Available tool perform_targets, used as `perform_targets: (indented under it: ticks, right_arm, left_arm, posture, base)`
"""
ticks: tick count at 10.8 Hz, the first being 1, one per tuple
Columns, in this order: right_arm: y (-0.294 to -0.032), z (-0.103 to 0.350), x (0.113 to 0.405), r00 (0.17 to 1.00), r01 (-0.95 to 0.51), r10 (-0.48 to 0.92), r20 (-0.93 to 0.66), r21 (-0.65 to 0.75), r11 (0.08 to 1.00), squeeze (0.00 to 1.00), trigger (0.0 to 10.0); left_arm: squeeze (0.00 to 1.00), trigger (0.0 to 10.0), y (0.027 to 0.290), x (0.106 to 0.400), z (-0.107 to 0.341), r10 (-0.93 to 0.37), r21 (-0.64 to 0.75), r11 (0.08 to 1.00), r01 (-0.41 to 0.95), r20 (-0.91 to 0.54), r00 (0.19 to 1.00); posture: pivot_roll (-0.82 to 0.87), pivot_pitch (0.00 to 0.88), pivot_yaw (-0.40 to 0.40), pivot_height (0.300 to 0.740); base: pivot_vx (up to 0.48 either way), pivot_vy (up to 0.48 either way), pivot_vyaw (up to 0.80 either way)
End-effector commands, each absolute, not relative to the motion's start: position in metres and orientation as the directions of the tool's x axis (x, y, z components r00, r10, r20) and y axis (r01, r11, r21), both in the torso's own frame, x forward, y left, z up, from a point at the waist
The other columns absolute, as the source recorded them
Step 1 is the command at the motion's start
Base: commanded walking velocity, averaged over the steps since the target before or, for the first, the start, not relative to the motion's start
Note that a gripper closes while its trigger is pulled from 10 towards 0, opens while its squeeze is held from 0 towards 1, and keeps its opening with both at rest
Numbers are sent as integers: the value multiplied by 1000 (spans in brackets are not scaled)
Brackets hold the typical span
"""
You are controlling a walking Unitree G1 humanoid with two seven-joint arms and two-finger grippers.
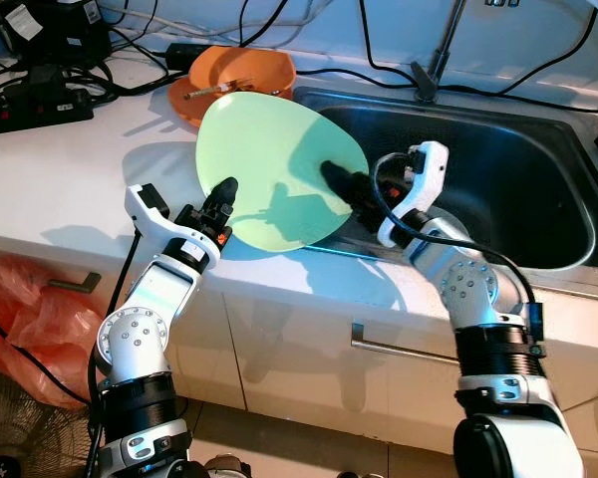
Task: Kitchen organization
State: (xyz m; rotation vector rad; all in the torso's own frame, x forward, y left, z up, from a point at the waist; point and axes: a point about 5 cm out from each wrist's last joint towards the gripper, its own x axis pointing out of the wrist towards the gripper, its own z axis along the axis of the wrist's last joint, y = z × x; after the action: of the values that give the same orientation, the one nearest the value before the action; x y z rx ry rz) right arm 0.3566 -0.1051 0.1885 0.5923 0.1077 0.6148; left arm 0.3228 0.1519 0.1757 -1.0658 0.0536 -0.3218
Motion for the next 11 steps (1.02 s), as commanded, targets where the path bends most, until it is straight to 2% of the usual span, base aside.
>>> perform_targets:
  ticks: [1, 2, 5, 7, 8, 11]
  right_arm:
    - [-104, 180, 356, 816, -483, 575, 58, 617, 622, 0, 10000]
    - [-104, 180, 356, 815, -480, 576, 64, 632, 609, 0, 10000]
    - [-110, 174, 361, 855, -439, 517, 38, 584, 683, 0, 10000]
    - [-143, 184, 374, 955, -278, 281, 94, 612, 740, 0, 10000]
    - [-150, 180, 376, 960, -254, 271, 66, 606, 754, 0, 10000]
    - [-130, 165, 371, 926, -310, 377, 16, 603, 735, 0, 10000]
  left_arm:
    - [0, 0, 145, 324, 191, -315, -855, 411, 317, 193, 929]
    - [0, 0, 145, 324, 192, -316, -855, 410, 318, 194, 929]
    - [0, 0, 148, 323, 201, -305, -851, 394, 346, 235, 923]
    - [0, 0, 152, 323, 201, -292, -849, 402, 343, 236, 927]
    - [0, 0, 153, 323, 202, -285, -849, 402, 343, 240, 928]
    - [0, 0, 146, 325, 209, -316, -841, 385, 381, 268, 910]
  posture:
    - [158, 81, -31, 740]
    - [159, 79, -31, 740]
    - [160, 79, -32, 740]
    - [166, 77, -33, 740]
    - [166, 77, -33, 740]
    - [163, 78, -30, 740]
  base:
    - [0, 0, 0]
    - [0, 0, 0]
    - [0, 0, 0]
    - [0, 0, 0]
    - [0, 0, 0]
    - [0, 0, 0]
